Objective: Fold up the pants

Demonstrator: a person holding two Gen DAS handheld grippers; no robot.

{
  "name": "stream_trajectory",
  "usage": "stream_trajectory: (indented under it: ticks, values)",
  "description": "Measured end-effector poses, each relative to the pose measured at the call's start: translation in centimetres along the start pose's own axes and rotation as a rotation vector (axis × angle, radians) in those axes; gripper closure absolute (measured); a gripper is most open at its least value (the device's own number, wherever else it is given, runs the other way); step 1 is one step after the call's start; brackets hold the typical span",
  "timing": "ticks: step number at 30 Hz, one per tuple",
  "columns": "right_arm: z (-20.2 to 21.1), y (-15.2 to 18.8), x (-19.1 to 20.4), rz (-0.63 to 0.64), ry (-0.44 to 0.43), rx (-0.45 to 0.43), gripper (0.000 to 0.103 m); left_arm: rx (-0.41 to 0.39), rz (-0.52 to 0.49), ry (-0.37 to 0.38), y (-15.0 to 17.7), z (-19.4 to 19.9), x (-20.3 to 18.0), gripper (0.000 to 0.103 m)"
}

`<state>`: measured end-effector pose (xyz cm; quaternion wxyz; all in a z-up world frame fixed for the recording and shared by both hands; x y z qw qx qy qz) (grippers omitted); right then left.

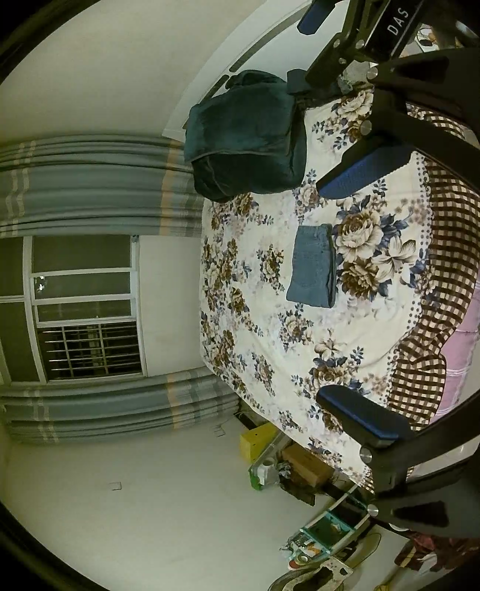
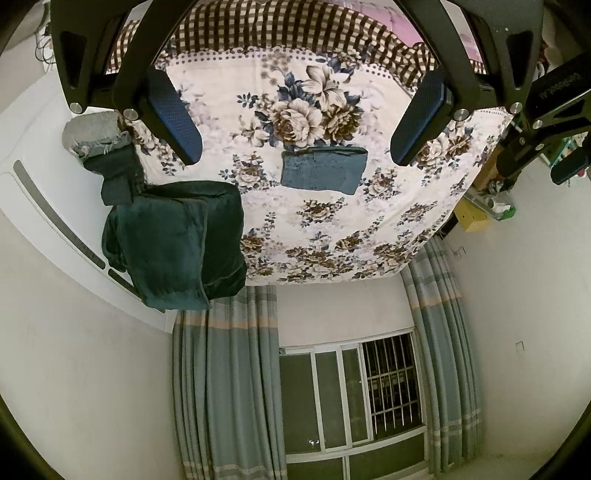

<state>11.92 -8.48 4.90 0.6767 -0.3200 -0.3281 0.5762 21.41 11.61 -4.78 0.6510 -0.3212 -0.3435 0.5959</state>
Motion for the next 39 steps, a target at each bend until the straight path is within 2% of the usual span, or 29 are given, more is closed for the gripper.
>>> stream_trajectory:
  ticks: [17, 25, 39]
  values:
    - [0.3, -0.3, 0.0, -0.012, 0.002, 0.000, 0.000, 0.000, 0.001, 0.003, -0.1, 0.3, 0.1, 0.000]
    - [0.7, -1.5, 1.4, -0.006, 0.002, -0.011, 0.000, -0.009, 0.003, -0.006, -0.5, 0.9, 0.0, 0.000]
    - [0.8, -1.1, 1.4, -0.013, 0.006, -0.013, 0.000, -0.032, 0.012, -0.017, -1.2, 1.3, -0.2, 0.000]
Point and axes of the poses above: each gripper's, at about its wrist camera, not at the fingertips, and z roughly against the way its jaws point, x to its left, y to its underside, the point moved 2 cm from there along -z, roughly the way its jaws point, and after that the axes turned 3 degrees about -z, right-handed, at the moved point
